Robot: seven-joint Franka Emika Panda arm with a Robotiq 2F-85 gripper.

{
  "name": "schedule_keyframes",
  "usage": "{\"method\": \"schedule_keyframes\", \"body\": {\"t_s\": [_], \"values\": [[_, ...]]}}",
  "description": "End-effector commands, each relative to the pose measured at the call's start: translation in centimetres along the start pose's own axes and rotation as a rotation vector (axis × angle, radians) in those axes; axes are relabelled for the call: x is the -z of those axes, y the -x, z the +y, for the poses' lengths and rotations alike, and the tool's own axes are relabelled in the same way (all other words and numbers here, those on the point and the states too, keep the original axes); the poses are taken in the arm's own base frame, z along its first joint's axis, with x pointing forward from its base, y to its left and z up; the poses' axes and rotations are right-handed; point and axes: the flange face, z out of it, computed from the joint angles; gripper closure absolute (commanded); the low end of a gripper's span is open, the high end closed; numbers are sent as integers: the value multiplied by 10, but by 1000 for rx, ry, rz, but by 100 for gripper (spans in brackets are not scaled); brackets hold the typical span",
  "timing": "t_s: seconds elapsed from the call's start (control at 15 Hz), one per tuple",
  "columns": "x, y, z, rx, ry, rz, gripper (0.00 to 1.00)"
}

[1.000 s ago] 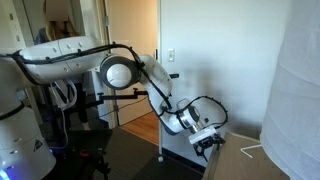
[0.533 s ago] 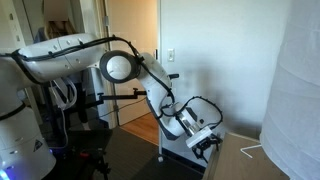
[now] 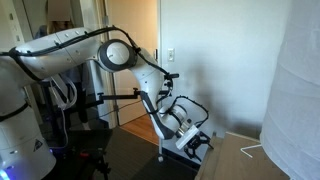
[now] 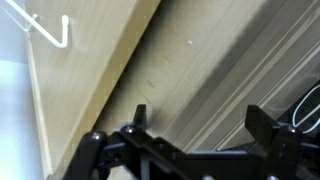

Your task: Open the top drawer

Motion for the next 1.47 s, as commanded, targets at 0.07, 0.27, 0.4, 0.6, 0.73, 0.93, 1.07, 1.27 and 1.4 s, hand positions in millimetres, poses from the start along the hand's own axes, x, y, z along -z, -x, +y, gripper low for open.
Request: {"method": "schedule_keyframes", "body": {"t_s": [0.07,0.27,0.4,0.6,0.73,0.93,1.07,1.27,1.4], "values": [[35,9,-46,15,49,1,0],[48,-1,-63,30,88,-10,0],[50,-4,-75,34,84,-35,0],[48,-5,-86,22,83,-79,0],[46,-3,-90,17,89,-101,0],[48,-11,-74,-9,121,-98,0],[48,-10,-75,-9,121,-100,0],[48,-10,-75,-10,121,-101,0],[48,-10,-75,-10,121,-101,0]]}}
